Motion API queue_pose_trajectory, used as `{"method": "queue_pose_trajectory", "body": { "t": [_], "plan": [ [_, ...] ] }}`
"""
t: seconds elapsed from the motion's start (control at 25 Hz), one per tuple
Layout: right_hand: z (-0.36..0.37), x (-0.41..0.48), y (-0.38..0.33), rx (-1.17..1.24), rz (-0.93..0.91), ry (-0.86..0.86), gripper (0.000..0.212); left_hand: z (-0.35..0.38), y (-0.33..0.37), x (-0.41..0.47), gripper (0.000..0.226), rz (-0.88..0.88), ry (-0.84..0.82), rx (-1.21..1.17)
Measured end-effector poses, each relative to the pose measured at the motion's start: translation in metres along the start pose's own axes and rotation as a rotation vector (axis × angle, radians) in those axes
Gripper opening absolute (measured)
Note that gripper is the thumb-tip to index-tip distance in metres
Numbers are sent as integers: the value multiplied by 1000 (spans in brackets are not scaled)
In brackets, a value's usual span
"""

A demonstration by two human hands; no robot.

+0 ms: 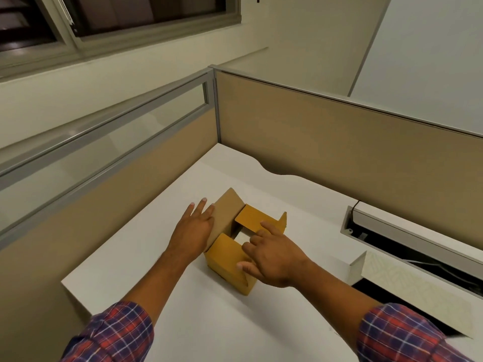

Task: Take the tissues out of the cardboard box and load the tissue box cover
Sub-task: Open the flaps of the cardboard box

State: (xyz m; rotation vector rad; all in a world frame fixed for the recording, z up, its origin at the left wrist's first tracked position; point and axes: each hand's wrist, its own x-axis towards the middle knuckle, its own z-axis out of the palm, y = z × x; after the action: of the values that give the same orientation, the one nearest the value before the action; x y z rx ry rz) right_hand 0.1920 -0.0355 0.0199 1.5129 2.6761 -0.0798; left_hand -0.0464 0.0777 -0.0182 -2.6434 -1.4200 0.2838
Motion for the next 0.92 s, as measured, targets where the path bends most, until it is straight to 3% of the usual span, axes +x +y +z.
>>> {"method": "queue_pose_trajectory", "body": {
  "t": [0.08,0.24,0.36,0.56,0.68,0.8,0.92],
  "plan": [
    [2,-10,3,107,110,-37,69,8,7,-2,49,35,-77,-45],
    [13,-26,-1,352,285,-108,61,1,20,-12,28,-77,-88,-624],
    [22,-33,-13,403,298,-112,65,-9,18,-15,41,-178,-67,-907],
    [14,-35,-33,606,316,82,75,-30,12,-3,53,-374,-279,-1106],
    [7,-27,-39,753,227,-66,63,-36,5,2,38,-254,-403,-1034],
    [10,-15,-35,651,217,-172,56,-34,1,1,108,-50,-629,-713],
    [20,-5,-16,348,321,-240,49,-24,3,-4,134,-5,-683,-621]
  ]
}}
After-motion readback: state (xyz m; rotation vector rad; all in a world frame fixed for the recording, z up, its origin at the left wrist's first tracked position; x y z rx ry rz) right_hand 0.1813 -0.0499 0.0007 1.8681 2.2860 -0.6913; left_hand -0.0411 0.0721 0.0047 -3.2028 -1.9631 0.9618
